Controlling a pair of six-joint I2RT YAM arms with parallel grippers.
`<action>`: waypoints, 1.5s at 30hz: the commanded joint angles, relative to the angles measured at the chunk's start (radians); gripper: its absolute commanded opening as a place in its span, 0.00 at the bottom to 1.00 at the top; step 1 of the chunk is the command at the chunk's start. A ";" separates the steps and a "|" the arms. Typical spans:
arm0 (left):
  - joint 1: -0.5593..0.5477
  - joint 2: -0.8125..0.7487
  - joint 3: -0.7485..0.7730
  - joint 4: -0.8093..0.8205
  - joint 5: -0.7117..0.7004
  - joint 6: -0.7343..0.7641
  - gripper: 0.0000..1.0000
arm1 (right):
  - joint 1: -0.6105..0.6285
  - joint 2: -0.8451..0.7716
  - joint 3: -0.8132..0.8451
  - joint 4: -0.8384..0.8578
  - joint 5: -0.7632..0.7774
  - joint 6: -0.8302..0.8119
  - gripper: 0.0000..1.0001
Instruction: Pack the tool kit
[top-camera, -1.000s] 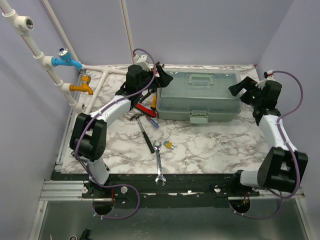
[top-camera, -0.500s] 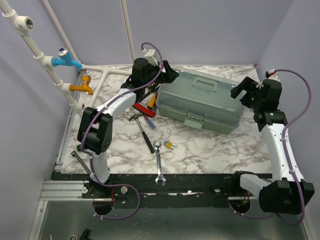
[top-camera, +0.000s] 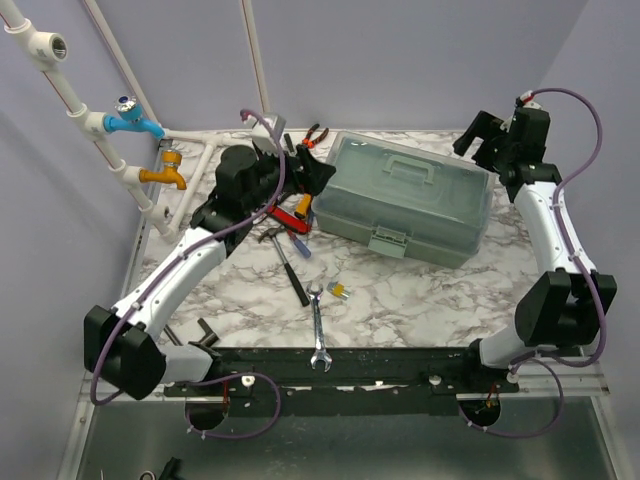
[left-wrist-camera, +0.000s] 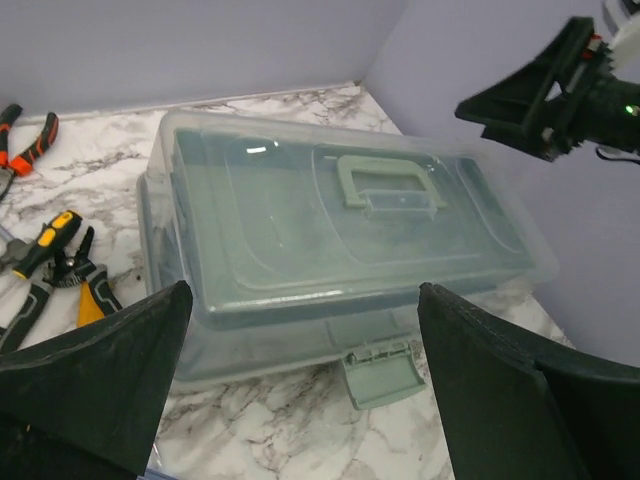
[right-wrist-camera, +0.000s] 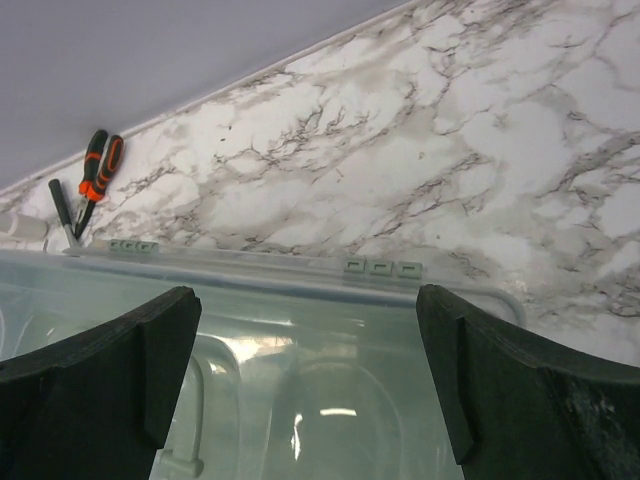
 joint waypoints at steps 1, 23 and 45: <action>-0.051 -0.091 -0.228 0.046 -0.021 -0.101 0.99 | -0.009 0.101 0.105 0.006 -0.085 -0.024 1.00; -0.054 0.358 0.002 0.267 0.239 -0.136 0.99 | -0.019 0.087 -0.145 0.016 -0.499 -0.037 0.98; -0.052 0.272 0.010 0.172 0.263 -0.117 0.98 | 0.065 -0.319 -0.269 -0.145 -0.125 -0.024 0.94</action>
